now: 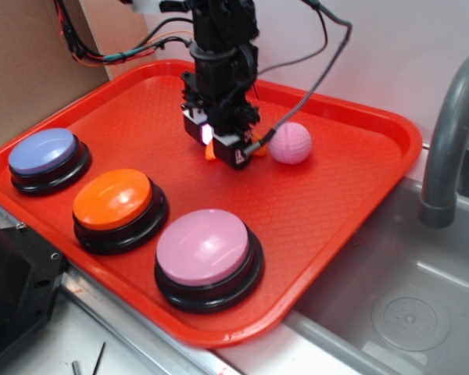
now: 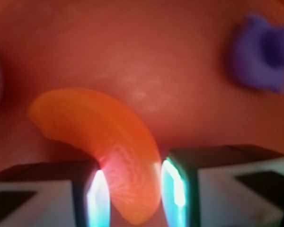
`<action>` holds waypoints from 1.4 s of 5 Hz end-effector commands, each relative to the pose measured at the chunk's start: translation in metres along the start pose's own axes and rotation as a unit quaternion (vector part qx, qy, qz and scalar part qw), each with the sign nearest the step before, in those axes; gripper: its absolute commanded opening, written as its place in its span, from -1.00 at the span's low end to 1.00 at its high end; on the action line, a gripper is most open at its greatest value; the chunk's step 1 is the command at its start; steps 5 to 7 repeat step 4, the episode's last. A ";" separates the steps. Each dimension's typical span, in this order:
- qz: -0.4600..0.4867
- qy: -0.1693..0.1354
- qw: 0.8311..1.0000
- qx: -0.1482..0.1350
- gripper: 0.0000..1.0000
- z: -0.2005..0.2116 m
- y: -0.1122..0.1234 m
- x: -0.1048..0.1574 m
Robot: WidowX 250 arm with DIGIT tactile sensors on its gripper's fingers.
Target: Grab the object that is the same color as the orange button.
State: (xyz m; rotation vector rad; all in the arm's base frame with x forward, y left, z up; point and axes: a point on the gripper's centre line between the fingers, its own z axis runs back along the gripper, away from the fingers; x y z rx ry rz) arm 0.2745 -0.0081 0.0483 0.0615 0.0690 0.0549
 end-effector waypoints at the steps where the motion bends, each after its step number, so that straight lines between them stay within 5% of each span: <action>1: 0.059 -0.045 0.996 -0.056 -1.00 0.116 0.019 -0.011; 3: 0.106 -0.073 0.989 -0.069 -1.00 0.165 0.039 -0.036; 7: 0.093 -0.072 0.991 -0.063 -1.00 0.160 0.039 -0.035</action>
